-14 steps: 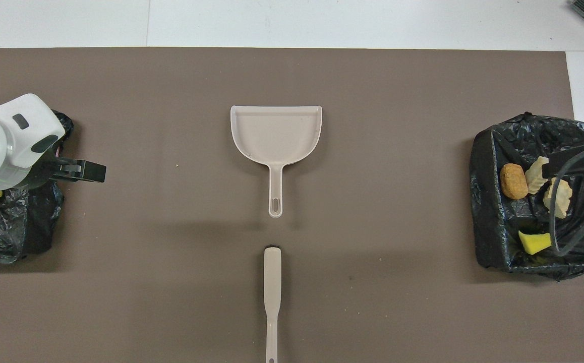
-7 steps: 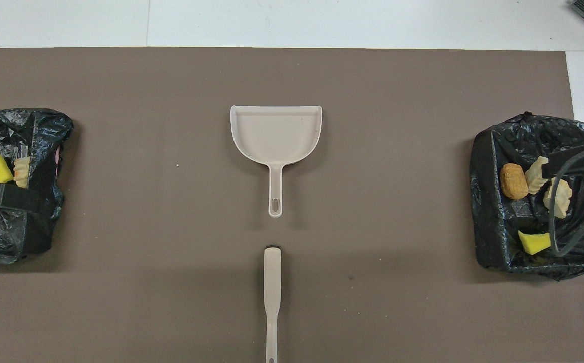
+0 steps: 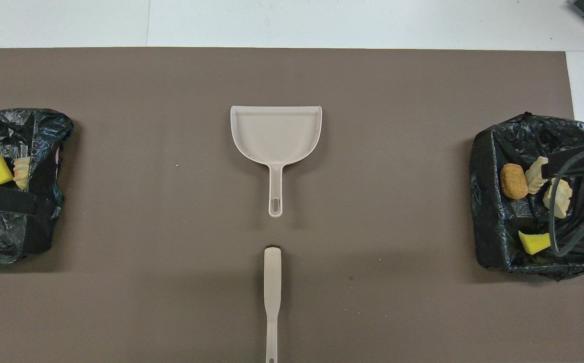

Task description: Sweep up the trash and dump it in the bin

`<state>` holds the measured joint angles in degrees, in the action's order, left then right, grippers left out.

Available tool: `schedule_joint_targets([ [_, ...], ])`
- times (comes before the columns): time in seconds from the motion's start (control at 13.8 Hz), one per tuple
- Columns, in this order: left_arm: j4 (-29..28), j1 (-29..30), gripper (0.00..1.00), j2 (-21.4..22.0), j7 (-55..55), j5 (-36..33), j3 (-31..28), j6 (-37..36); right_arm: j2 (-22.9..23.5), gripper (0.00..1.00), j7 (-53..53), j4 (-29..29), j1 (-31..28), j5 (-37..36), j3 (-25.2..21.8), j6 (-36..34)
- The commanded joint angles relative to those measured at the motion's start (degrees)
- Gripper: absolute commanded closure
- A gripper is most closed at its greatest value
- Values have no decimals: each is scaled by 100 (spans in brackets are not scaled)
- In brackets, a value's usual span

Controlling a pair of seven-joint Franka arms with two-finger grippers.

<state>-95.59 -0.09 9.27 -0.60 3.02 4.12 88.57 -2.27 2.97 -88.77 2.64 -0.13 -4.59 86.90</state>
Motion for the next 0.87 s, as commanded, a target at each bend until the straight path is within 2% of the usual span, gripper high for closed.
schedule_joint_targets([
  [0.0,-48,79,0,93,-28,94,9,-58,-116,0,116,-166,-18,92,11,117],
  [0.14,-21,79,0,137,-11,94,-17,-357,-116,0,116,-166,-18,92,11,117],
  [0.8,-56,88,0,172,60,94,-35,-253,-116,0,116,-158,-18,92,11,117],
])
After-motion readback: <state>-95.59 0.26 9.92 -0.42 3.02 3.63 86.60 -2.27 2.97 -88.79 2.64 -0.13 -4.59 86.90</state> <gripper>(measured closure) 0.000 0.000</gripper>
